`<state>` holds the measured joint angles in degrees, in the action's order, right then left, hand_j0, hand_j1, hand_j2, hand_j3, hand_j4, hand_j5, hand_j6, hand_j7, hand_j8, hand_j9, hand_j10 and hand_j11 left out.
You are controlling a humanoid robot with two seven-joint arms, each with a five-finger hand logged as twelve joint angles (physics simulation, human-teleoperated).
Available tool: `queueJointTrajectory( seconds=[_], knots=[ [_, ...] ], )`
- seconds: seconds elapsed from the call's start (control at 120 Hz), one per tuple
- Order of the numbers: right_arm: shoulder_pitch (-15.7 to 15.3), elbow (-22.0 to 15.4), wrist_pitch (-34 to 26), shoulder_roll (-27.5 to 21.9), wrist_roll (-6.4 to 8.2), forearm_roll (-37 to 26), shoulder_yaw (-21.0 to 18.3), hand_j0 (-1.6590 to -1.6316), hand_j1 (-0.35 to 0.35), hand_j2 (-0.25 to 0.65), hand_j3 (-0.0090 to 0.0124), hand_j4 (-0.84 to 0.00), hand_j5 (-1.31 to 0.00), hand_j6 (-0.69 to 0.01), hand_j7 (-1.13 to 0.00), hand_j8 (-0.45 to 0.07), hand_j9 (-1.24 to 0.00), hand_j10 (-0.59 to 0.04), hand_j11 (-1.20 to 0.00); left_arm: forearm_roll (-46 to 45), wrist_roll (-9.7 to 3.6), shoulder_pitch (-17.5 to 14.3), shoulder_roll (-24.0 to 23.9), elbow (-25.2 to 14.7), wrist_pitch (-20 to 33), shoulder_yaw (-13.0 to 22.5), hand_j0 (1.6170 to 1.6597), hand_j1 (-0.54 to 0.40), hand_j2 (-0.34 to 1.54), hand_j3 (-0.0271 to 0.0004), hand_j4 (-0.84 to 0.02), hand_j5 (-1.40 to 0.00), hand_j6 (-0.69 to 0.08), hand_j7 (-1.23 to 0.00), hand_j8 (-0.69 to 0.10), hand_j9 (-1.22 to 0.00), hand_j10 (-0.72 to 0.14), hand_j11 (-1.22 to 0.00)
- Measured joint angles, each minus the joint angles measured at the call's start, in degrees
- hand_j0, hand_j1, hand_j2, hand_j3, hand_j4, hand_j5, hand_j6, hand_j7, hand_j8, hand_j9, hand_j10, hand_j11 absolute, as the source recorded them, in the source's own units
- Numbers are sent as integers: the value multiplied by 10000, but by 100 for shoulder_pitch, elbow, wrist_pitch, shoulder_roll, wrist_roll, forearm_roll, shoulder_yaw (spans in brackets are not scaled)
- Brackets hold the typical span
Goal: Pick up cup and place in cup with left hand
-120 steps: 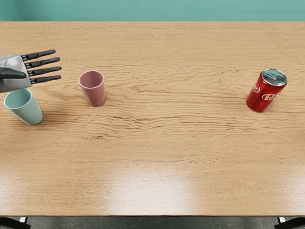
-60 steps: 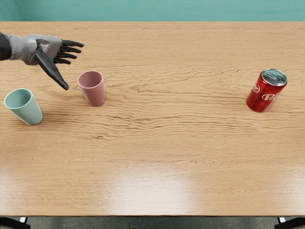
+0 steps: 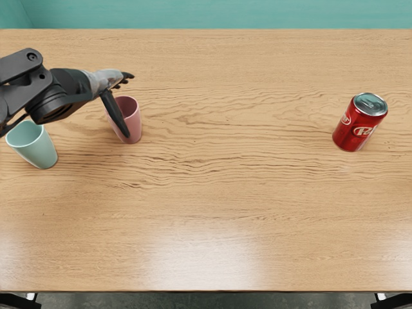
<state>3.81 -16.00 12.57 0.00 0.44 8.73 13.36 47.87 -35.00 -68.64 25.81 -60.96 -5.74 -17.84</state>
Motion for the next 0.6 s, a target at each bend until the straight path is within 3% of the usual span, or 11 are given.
queueJointTrajectory(
  seconds=[0.125,0.6],
  knots=[
    [0,0,0,0,0,1,0,-16581,-3489,-3,0,0,1,7,0,5,1,3,0,95,0,5,-15,4,118,109,16581,3203,61,0,-277,-327,-287,-325,-283,-324,-272,-323],
    [-1,0,0,0,0,1,0,-16581,-3489,-3,0,0,1,6,0,4,0,3,0,133,0,-44,-62,-2,159,426,16580,450,528,0,-2576,-3314,-2586,-3312,-2583,-3310,-2571,-3309]
  ],
)
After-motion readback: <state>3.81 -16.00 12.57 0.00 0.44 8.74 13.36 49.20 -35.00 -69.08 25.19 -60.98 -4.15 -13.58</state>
